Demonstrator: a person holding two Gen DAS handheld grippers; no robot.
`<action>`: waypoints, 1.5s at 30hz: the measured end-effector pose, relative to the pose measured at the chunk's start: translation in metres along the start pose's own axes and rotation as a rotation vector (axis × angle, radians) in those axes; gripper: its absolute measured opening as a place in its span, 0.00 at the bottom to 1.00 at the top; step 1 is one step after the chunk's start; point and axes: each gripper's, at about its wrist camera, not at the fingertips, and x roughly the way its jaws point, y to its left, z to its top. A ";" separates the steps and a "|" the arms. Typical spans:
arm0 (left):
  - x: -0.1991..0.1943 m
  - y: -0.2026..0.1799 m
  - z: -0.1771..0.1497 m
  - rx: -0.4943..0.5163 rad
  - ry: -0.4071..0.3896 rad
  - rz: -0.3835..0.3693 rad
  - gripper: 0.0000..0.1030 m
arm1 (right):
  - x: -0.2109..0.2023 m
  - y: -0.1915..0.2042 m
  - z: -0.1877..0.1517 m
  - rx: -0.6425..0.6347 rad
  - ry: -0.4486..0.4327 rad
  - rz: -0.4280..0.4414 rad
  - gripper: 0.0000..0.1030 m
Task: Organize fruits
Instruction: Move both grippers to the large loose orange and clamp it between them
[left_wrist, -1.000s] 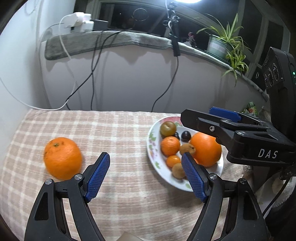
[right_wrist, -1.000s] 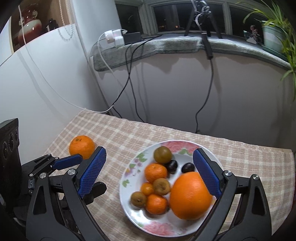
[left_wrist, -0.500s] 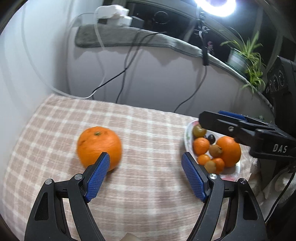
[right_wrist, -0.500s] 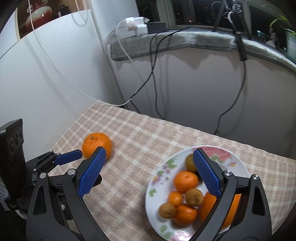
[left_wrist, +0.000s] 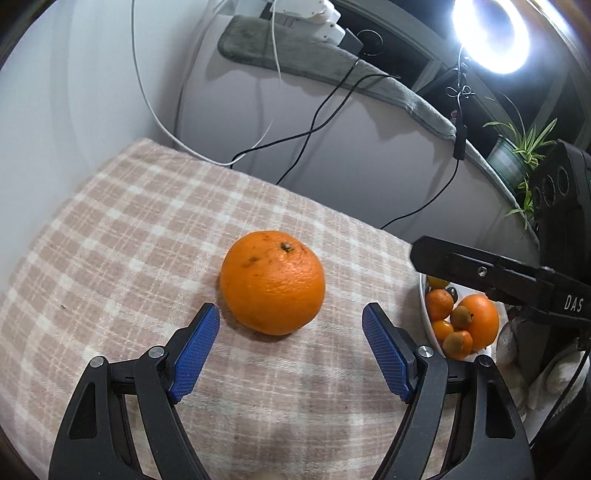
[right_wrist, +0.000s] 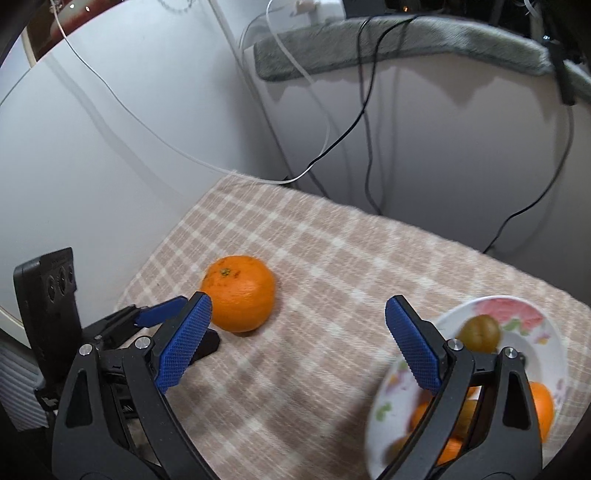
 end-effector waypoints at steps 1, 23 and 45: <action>0.001 0.001 0.000 0.001 0.002 -0.001 0.77 | 0.004 0.001 0.001 0.004 0.011 0.011 0.94; 0.033 0.021 0.007 -0.056 0.057 -0.040 0.77 | 0.073 0.010 0.008 0.113 0.170 0.176 0.94; 0.029 0.019 0.005 -0.044 0.040 -0.056 0.67 | 0.084 0.016 -0.002 0.124 0.191 0.225 0.68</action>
